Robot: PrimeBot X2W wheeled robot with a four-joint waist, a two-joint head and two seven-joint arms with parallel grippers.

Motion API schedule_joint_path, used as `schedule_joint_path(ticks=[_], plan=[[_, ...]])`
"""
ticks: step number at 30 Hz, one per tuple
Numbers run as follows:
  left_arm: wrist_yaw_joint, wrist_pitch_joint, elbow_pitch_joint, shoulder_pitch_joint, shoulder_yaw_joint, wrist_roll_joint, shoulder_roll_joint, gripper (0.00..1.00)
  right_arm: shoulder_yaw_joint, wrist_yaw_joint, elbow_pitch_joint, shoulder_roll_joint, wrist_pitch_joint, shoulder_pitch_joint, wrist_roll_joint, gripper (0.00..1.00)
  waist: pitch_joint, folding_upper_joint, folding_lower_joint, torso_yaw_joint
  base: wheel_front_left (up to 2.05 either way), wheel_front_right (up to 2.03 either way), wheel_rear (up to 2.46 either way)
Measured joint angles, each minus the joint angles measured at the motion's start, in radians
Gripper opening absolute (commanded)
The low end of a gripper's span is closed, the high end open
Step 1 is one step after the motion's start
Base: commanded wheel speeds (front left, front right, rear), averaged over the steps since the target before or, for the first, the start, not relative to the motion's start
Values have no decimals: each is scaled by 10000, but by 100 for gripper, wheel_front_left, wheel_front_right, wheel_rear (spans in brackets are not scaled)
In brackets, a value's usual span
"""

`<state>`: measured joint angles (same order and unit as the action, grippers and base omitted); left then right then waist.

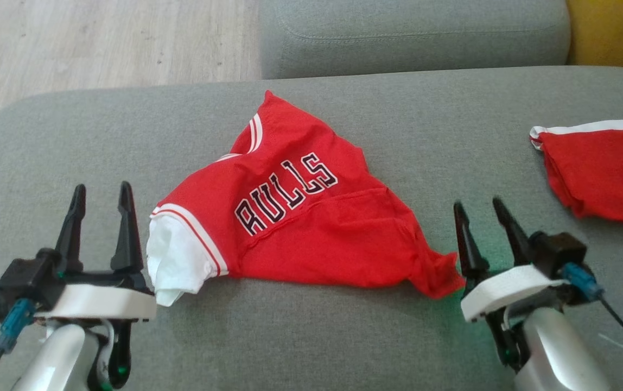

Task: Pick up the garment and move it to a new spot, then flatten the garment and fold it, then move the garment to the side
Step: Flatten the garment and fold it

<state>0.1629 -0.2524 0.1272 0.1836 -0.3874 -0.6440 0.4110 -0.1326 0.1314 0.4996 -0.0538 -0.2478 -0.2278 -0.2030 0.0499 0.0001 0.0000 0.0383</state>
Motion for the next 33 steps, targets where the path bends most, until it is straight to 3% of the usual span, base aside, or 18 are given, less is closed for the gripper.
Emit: schedule_joint_path(ticks=[10,20,21,22,23,28,33], plan=[[-991,0,635,12,474,828,-826,100,-692,2,2079,-2,1172,-640,132,100,292,0,0,190,0,0,0],[-1547,0,1078,332,949,1304,-1335,100,-2057,2,3317,-23,1854,-1548,-23,100,668,0,0,435,0,0,0],[-1590,0,1137,353,978,1350,-1367,100,-2165,0,3407,-31,1931,-1666,-25,59,669,0,1,446,0,0,0],[-1639,0,1187,358,1014,1365,-1398,100,-2253,2,3503,-38,1973,-1777,-27,5,662,0,1,449,0,0,0],[-1662,0,1218,357,1047,1377,-1429,100,-2334,2,3584,-50,2004,-1858,-25,0,655,0,0,447,0,0,0],[-1843,0,1296,356,1371,1586,-1565,100,-2477,2,3856,-151,1921,-2122,40,0,603,0,0,373,0,0,0],[-2006,0,1335,358,1580,1766,-1781,100,-2046,2,4042,-1089,1791,-2963,554,0,561,0,0,321,0,0,0]])
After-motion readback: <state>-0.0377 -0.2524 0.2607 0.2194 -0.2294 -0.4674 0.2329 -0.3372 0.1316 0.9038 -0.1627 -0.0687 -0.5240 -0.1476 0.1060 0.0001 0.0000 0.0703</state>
